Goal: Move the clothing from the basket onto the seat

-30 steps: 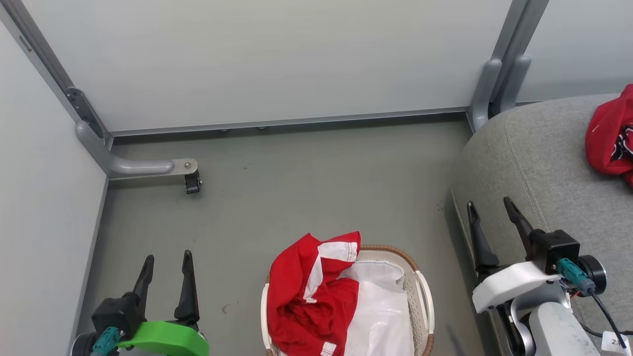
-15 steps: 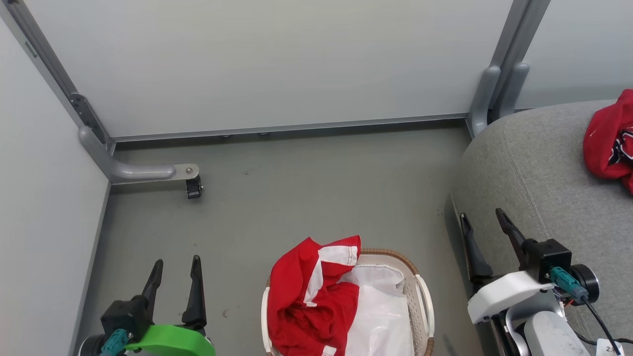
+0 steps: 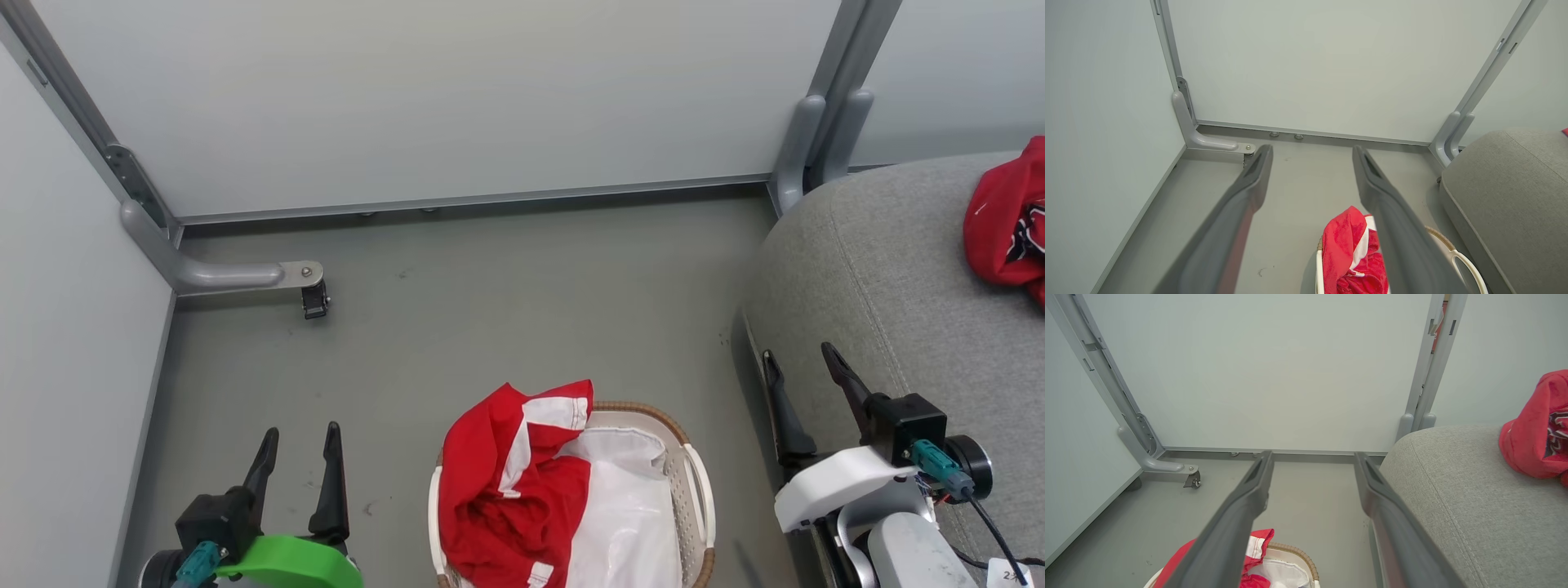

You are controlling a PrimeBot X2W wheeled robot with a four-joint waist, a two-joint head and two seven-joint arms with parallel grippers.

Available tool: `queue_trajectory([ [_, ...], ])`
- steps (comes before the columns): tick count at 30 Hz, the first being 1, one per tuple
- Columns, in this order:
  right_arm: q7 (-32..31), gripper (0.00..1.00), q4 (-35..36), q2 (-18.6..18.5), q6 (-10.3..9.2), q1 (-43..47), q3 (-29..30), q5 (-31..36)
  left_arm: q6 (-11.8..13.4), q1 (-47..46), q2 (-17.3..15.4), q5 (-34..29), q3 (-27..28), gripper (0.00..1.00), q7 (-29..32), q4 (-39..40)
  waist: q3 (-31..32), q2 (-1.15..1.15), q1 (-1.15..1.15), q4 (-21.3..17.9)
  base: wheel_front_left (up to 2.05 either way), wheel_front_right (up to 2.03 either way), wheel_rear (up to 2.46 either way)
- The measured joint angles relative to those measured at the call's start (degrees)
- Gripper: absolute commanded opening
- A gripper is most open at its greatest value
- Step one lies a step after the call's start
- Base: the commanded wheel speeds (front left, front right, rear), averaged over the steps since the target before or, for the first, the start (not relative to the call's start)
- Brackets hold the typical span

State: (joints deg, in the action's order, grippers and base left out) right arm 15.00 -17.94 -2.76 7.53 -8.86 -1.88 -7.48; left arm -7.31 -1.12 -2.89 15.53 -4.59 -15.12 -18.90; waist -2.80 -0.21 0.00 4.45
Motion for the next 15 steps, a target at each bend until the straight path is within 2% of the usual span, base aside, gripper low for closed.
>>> queue_trajectory([
  [6,0.0,1.0,2.11,0.0,0.0,-1.26,1.98,1.93,0.0,-3.21,0.03,-1.48,-3.08,1.0,0.0,-1.37,-1.99,0.0,0.0,-0.03,0.0,0.0,0.0],
  [15,0.0,1.0,3.9,-0.01,0.0,-5.93,3.88,5.81,-0.05,-14.72,-0.55,-3.43,-11.03,1.0,0.01,-7.73,-7.48,0.0,0.0,-0.36,0.0,0.0,0.0],
])
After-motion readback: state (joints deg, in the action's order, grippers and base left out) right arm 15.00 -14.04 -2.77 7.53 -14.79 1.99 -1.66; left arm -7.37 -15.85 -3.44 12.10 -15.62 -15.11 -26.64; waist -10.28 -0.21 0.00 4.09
